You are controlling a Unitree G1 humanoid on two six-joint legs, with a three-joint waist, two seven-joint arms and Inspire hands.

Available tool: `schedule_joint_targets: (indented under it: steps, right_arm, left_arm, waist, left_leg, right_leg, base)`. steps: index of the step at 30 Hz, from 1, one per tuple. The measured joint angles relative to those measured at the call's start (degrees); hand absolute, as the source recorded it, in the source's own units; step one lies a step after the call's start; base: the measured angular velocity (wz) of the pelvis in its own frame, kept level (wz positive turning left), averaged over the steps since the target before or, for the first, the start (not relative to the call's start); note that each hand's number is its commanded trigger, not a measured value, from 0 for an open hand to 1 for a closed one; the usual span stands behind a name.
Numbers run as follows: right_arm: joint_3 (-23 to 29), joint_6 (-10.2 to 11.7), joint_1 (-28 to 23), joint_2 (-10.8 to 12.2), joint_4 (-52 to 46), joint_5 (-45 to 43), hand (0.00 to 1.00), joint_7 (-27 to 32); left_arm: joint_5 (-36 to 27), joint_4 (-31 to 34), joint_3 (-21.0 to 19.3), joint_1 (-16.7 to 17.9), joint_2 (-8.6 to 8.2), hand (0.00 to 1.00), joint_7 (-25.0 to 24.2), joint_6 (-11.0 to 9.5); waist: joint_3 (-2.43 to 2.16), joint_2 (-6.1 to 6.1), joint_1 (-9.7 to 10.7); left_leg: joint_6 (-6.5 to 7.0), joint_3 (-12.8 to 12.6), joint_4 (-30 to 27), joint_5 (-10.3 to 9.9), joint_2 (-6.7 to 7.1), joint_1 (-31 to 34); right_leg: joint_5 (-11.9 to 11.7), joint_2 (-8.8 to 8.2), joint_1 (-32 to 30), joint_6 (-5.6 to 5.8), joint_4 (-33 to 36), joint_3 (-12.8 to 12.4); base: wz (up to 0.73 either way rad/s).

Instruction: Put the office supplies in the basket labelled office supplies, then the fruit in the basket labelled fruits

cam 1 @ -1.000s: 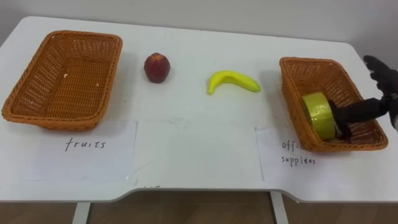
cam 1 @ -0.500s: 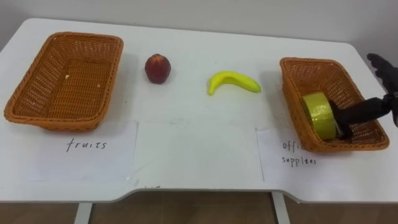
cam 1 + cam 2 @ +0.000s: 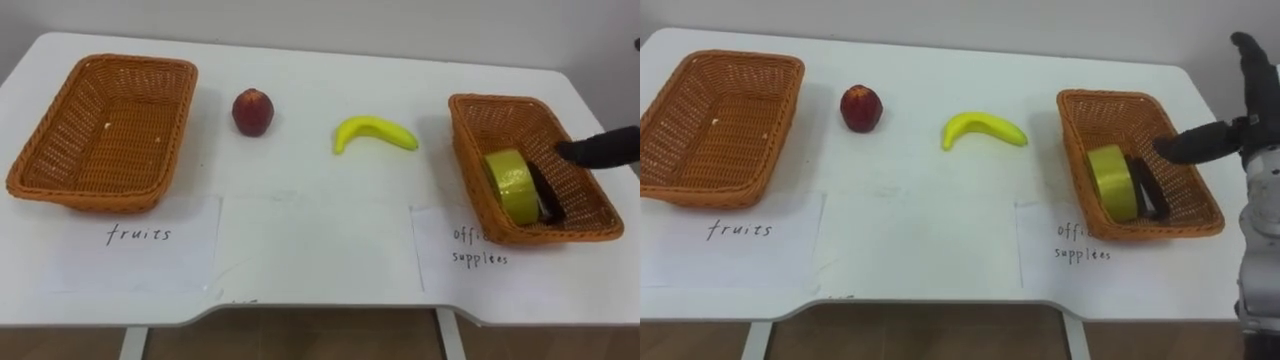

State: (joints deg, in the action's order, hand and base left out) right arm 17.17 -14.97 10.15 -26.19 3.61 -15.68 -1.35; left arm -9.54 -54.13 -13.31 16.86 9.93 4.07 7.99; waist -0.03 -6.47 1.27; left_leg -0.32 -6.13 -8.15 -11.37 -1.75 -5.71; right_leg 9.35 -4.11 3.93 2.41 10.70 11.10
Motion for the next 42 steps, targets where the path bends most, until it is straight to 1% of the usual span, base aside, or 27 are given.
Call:
schedule_joint_targets:
  steps: [2,8,12,16,18,20,22,26,29,33,34,36,37,38,42]
  right_arm:
    - [0.0,-0.01,-0.3,0.0,-1.3,4.42,0.0,0.79]
    - [-0.04,-0.01,-0.37,0.0,-2.36,11.98,0.0,2.52]
    - [-0.07,0.0,-0.35,0.0,-2.36,14.93,0.0,2.77]
    - [-0.26,0.0,-0.18,0.0,-2.32,16.17,0.0,2.96]
    - [-0.26,0.0,0.16,0.0,-2.02,16.18,0.0,3.1]
    - [-0.32,0.0,2.53,0.0,0.4,16.76,0.0,3.24]
    - [-0.34,0.0,3.81,0.0,1.85,17.64,0.0,3.76]
    - [-1.13,0.0,4.56,0.0,2.76,17.86,0.0,3.98]
    - [-2.75,0.05,4.57,-0.01,2.75,17.1,0.0,4.05]
    - [-4.54,0.05,4.57,-0.01,2.76,16.88,0.0,4.05]
    - [-5.01,0.04,4.57,-0.01,2.77,16.9,0.0,4.04]
    - [-5.63,0.04,4.57,-0.01,2.77,16.92,0.0,4.05]
    - [-6.32,0.04,4.59,-0.01,2.77,16.87,0.0,4.05]
    - [-7.3,0.03,4.9,-0.01,2.77,16.74,0.0,4.02]
    - [-9.8,0.04,7.25,-0.02,4.53,16.16,0.0,3.74]
  left_arm:
    - [0.03,0.02,0.0,0.3,-0.04,0.0,0.81,-0.02]
    - [0.04,0.2,0.01,0.5,-0.31,0.0,2.54,0.06]
    - [0.09,0.19,0.02,0.46,-0.29,0.0,3.12,0.06]
    - [0.26,0.24,0.09,0.43,-0.26,0.0,3.09,0.06]
    - [0.2,0.2,0.11,0.44,-0.26,0.0,3.08,0.04]
    - [0.18,0.17,0.27,0.55,-0.25,0.0,3.09,0.06]
    - [0.16,0.11,0.64,0.57,-0.16,0.0,3.1,0.06]
    - [0.19,0.06,1.84,0.87,-0.17,0.0,3.11,0.17]
    - [0.35,0.11,2.62,0.88,-0.18,0.0,3.1,0.17]
    - [0.2,0.12,2.8,0.88,-0.16,0.0,3.09,0.17]
    - [0.2,0.11,2.85,0.88,-0.16,0.0,3.08,0.18]
    - [0.08,0.11,3.09,0.95,-0.15,0.0,3.02,0.26]
    - [0.15,0.11,3.44,1.05,-0.13,0.0,2.87,0.37]
    - [0.12,0.12,3.65,1.05,-0.13,0.0,2.56,0.42]
    - [0.17,-0.12,4.1,0.75,0.01,0.0,1.56,0.37]
  waist:
    - [-0.01,0.01,0.05]
    - [0.06,0.27,-0.14]
    - [0.06,0.27,-0.33]
    - [0.1,0.23,-1.11]
    - [0.19,0.08,-1.57]
    - [0.57,-0.57,-1.62]
    - [0.78,-1.2,-1.66]
    - [0.32,-1.83,-1.85]
    - [0.26,-1.57,-2.28]
    - [0.55,-0.72,-3.12]
    - [0.53,-0.4,-3.31]
    - [0.31,0.2,-3.52]
    - [0.09,0.53,-3.56]
    - [-0.02,0.84,-4.13]
    - [0.05,0.88,-4.77]
  left_leg:
    - [-0.03,0.0,0.0,-0.04,-0.04,-0.03]
    - [-0.04,0.01,-0.09,-0.03,-0.1,-0.09]
    - [-0.04,0.0,-0.11,-0.03,-0.1,-0.11]
    - [-0.04,0.03,-0.16,-0.03,-0.1,0.04]
    - [-0.04,0.03,-0.17,-0.03,-0.08,0.03]
    - [-0.04,0.09,-0.38,-0.02,-0.07,0.15]
    - [-0.04,0.23,-0.44,-0.03,-0.07,0.4]
    - [-0.05,1.16,-0.58,-0.03,-0.05,1.02]
    - [-0.05,1.27,-0.61,-0.03,-0.05,1.07]
    - [-0.05,1.27,-0.61,-0.03,-0.03,1.04]
    - [-0.05,1.27,-0.61,-0.03,-0.03,1.02]
    - [-0.05,1.27,-0.62,-0.03,-0.04,1.03]
    - [-0.05,1.17,-0.65,-0.02,-0.05,1.23]
    - [-0.05,1.11,-0.82,-0.01,-0.05,1.65]
    - [-0.06,1.1,-1.54,0.02,-0.06,3.55]
  right_leg:
    - [0.0,0.05,0.02,0.0,0.01,0.0]
    - [-0.01,0.07,0.08,-0.02,0.06,0.12]
    - [-0.01,0.07,0.01,-0.02,0.08,0.15]
    - [-0.01,0.04,0.06,-0.02,0.1,0.29]
    - [-0.01,0.02,0.06,-0.02,0.13,0.29]
    - [-0.01,-0.03,0.06,-0.02,0.14,0.57]
    - [-0.01,-0.03,-0.01,-0.02,0.09,0.82]
    - [-0.01,-0.05,-0.08,-0.02,0.02,1.73]
    - [-0.01,-0.03,-0.08,-0.02,-0.04,1.73]
    - [-0.01,-0.04,-0.08,-0.02,-0.07,1.7]
    - [-0.01,-0.04,-0.14,-0.02,-0.09,1.72]
    - [-0.01,-0.04,-0.3,-0.02,-0.1,1.78]
    - [-0.01,-0.05,-0.71,-0.02,0.04,1.78]
    - [-0.01,-0.07,-1.13,-0.02,0.07,1.78]
    - [-0.19,-0.11,-2.92,-0.32,0.25,1.87]
  base:
    - [0.0]
    - [0.0]
    - [0.0]
    - [0.0]
    - [0.0]
    - [0.0]
    - [0.05]
    - [0.11]
    - [0.03]
    - [0.0]
    - [0.0]
    - [0.0]
    - [-0.08]
    - [-0.08]
    - [-0.04]
